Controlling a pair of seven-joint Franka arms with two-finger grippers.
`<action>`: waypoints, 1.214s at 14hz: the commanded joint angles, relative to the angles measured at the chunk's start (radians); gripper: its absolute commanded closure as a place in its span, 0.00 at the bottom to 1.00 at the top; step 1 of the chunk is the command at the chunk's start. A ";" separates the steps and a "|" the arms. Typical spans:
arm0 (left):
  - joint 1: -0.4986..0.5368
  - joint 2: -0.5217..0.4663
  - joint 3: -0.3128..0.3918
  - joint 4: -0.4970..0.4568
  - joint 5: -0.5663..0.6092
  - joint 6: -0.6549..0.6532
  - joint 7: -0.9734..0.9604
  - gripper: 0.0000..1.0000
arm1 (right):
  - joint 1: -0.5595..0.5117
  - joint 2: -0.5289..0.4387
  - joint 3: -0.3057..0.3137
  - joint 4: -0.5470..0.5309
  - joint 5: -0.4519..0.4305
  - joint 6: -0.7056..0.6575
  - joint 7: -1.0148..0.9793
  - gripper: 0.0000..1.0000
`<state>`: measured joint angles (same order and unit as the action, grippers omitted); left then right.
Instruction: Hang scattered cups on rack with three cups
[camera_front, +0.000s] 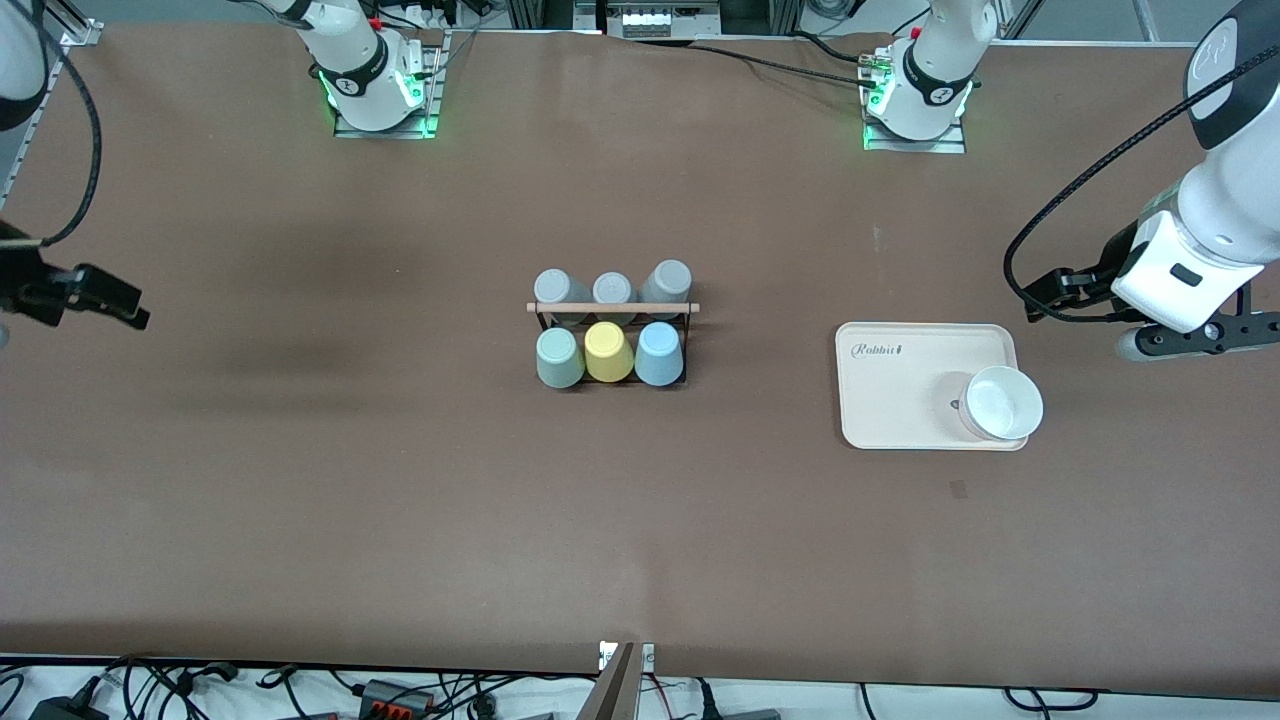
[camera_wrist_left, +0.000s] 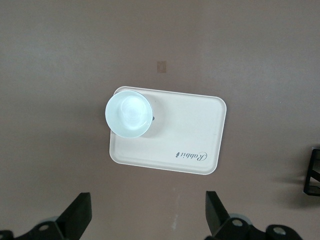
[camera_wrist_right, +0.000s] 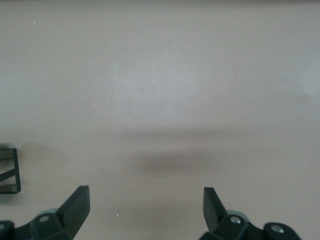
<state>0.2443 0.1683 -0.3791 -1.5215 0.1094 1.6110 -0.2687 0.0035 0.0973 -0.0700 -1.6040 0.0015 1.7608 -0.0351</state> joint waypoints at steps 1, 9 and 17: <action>0.007 -0.027 -0.003 -0.026 -0.017 0.012 0.002 0.00 | -0.008 -0.116 0.013 -0.162 -0.012 0.055 -0.014 0.00; 0.009 -0.026 -0.003 -0.025 -0.017 0.012 0.005 0.00 | -0.013 -0.093 0.012 -0.117 0.008 0.008 -0.020 0.00; 0.012 -0.026 0.000 -0.026 -0.004 0.026 0.009 0.00 | -0.023 -0.093 0.024 -0.116 0.008 0.006 -0.014 0.00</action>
<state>0.2460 0.1683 -0.3791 -1.5215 0.1096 1.6195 -0.2686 0.0028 0.0088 -0.0668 -1.7282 0.0016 1.7782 -0.0422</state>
